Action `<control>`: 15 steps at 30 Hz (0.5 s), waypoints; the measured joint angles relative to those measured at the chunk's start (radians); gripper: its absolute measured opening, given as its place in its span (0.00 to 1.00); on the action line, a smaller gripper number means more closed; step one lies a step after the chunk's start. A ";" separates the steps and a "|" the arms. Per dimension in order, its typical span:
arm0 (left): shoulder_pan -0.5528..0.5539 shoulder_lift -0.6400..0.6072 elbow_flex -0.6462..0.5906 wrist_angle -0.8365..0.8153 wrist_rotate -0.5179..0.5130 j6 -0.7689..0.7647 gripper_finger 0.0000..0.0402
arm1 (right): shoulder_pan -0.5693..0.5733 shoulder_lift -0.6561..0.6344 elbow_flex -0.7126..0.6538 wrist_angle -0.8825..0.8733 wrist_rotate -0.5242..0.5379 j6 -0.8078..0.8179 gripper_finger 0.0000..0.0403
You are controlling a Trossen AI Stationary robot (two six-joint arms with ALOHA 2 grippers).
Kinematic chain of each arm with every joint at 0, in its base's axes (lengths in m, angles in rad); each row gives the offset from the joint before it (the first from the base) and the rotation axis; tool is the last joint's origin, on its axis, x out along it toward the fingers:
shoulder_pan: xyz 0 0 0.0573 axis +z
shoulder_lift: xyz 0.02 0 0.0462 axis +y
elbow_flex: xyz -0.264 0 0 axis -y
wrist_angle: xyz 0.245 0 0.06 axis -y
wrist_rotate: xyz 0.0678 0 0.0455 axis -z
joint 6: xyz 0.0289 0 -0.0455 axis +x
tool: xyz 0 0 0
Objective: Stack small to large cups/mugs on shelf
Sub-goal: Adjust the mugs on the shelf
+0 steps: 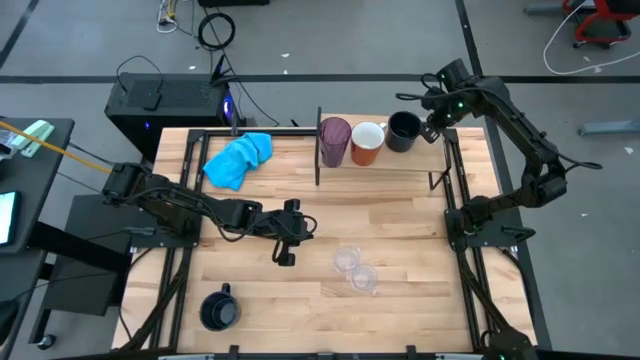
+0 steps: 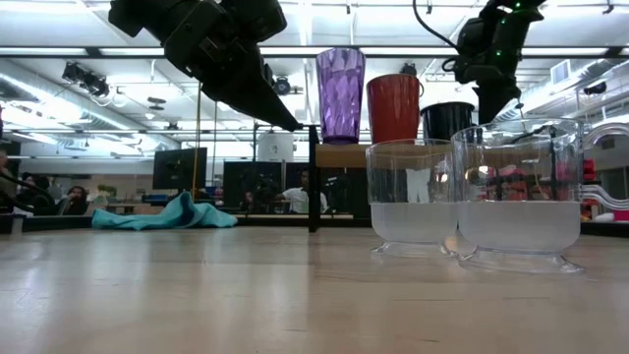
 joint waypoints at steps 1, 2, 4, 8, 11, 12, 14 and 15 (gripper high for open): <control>0.000 0.000 0.000 0.000 0.000 0.000 0.04 | 0.000 0.000 0.000 0.000 0.000 0.006 0.12; 0.000 0.000 0.000 0.000 0.000 0.000 0.03 | 0.000 0.000 0.000 0.000 -0.001 0.013 0.12; 0.000 0.000 0.000 0.000 0.000 0.000 0.04 | 0.008 0.000 0.000 -0.002 -0.001 0.033 0.11; 0.000 0.000 0.000 0.000 0.000 -0.002 0.05 | 0.024 0.000 -0.010 -0.019 -0.003 0.080 0.09; 0.000 0.000 0.000 0.000 0.000 -0.001 0.06 | 0.035 0.000 -0.029 -0.015 -0.002 0.094 0.08; 0.000 0.000 0.000 0.000 0.000 -0.001 0.06 | 0.035 0.000 -0.037 -0.004 -0.002 0.095 0.07; 0.000 0.000 0.000 0.000 0.000 -0.002 0.06 | 0.035 0.000 -0.045 0.020 0.001 0.104 0.06; 0.000 0.000 0.000 0.000 0.000 -0.002 0.06 | 0.035 0.000 -0.046 0.031 0.004 0.107 0.06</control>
